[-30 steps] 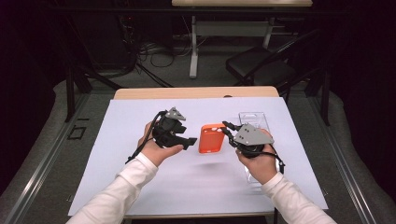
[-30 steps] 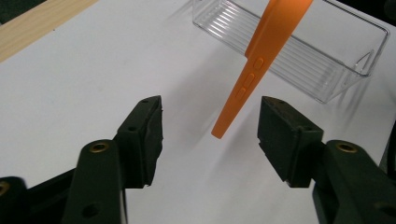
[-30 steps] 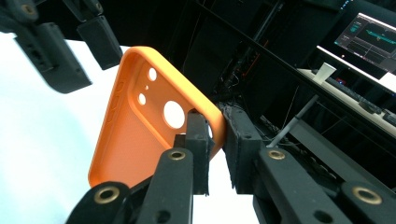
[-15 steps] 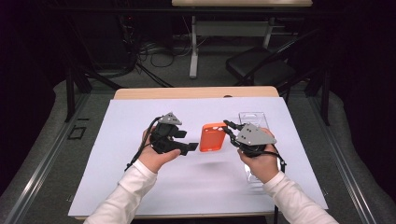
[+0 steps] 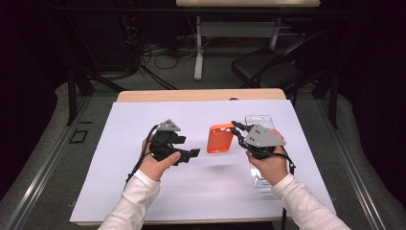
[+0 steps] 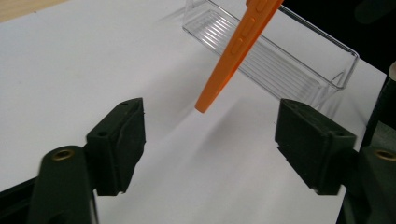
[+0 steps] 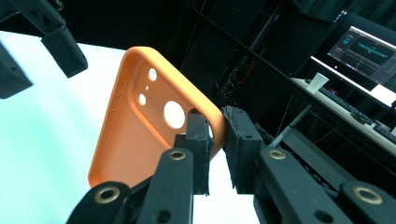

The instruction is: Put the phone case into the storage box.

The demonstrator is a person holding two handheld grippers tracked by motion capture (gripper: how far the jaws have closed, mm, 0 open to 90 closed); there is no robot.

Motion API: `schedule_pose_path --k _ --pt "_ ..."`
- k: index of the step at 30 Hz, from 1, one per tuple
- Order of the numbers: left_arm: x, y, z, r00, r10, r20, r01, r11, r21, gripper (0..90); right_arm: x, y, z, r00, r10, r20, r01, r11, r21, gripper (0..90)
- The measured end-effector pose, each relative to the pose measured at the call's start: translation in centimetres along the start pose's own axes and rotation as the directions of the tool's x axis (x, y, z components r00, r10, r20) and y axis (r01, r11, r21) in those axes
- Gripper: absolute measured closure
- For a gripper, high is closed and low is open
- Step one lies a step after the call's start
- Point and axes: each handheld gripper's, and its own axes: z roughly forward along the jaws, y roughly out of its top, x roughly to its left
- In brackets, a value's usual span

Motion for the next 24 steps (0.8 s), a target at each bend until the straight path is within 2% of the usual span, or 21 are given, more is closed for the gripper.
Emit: schedule_pose_path --k 1,4,6,11,16,21,24 --pt "0.3 0.0 0.1 1.0000 0.004 -0.001 -0.004 1.0000 0.007 23.3 -0.1 -0.1 0.1 1.0000 -0.003 0.000 0.003 1.000 0.000 80.6" --pt "0.9 -0.2 0.0 0.9998 -0.020 -0.009 0.020 0.9998 -0.005 21.9 -0.3 -0.1 0.1 0.9999 -0.011 0.005 0.011 1.000 -0.001 80.6" --pt "1.2 -0.3 -0.1 0.9997 -0.025 -0.007 0.025 0.9996 -0.015 17.6 -0.5 -0.2 0.1 0.9999 -0.015 0.008 0.015 1.000 -0.004 80.6" --pt "1.6 -0.4 -0.8 0.9987 -0.040 -0.032 0.039 0.9986 -0.036 15.1 -1.0 -0.2 0.0 0.9994 -0.030 0.019 0.030 1.000 -0.006 80.6" --pt "2.0 -0.7 -1.1 0.9985 -0.043 -0.035 0.041 0.9974 -0.059 9.5 -1.5 -0.2 -0.1 0.9992 -0.027 0.031 0.027 1.000 -0.004 80.6" --pt "2.2 -1.0 -1.2 0.9986 -0.032 -0.042 0.031 0.9986 -0.042 2.3 -2.1 -0.4 -0.2 0.9986 -0.025 0.047 0.025 1.000 -0.003 80.5" --pt "2.4 -1.2 -1.4 0.9983 -0.038 -0.045 0.036 0.9983 -0.046 1.2 -2.5 -0.4 -0.2 0.9985 -0.018 0.052 0.019 1.000 -0.004 80.5"
